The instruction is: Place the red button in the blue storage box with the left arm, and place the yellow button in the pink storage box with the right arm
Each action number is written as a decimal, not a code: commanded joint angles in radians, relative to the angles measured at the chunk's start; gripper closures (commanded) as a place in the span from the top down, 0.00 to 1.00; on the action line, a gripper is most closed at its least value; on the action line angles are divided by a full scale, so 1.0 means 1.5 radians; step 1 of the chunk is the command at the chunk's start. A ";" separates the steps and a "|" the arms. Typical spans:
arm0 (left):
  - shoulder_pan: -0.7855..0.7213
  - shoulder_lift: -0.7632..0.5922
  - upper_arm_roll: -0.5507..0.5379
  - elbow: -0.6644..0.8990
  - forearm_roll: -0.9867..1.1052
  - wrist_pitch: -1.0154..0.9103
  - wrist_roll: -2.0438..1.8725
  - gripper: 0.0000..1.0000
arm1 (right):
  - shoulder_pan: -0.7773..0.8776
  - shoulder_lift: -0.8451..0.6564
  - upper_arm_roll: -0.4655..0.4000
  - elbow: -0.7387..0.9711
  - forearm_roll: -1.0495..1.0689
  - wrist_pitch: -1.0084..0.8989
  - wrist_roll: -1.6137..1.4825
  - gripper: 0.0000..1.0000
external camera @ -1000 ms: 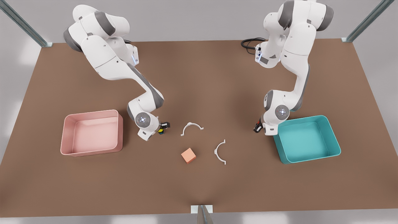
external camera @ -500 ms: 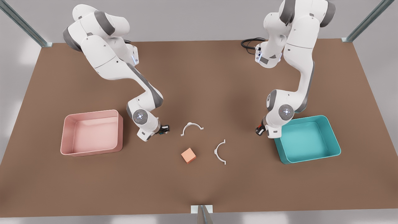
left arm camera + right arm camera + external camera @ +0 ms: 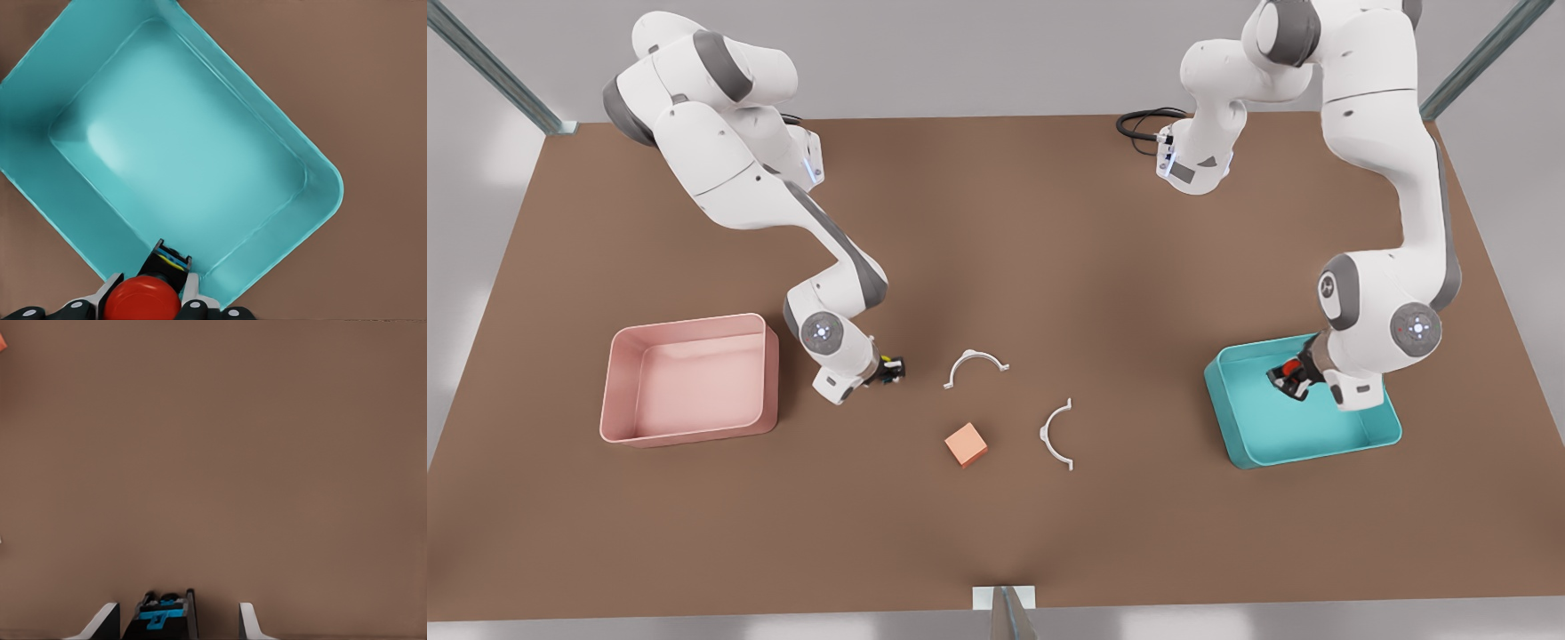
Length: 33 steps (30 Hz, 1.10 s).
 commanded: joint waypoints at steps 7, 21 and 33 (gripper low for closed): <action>0.053 0.132 0.003 0.090 -0.012 -0.043 0.373 0.54 | 0.000 0.001 0.000 -0.007 -0.009 0.024 -0.030 0.63; 0.051 0.173 0.004 0.089 -0.043 -0.024 0.368 1.00 | -0.012 0.005 0.000 -0.024 -0.011 0.024 -0.108 0.52; -0.035 -0.054 -0.012 0.272 0.023 -0.282 0.543 1.00 | -0.014 -0.055 -0.002 0.190 -0.010 -0.223 -0.104 0.49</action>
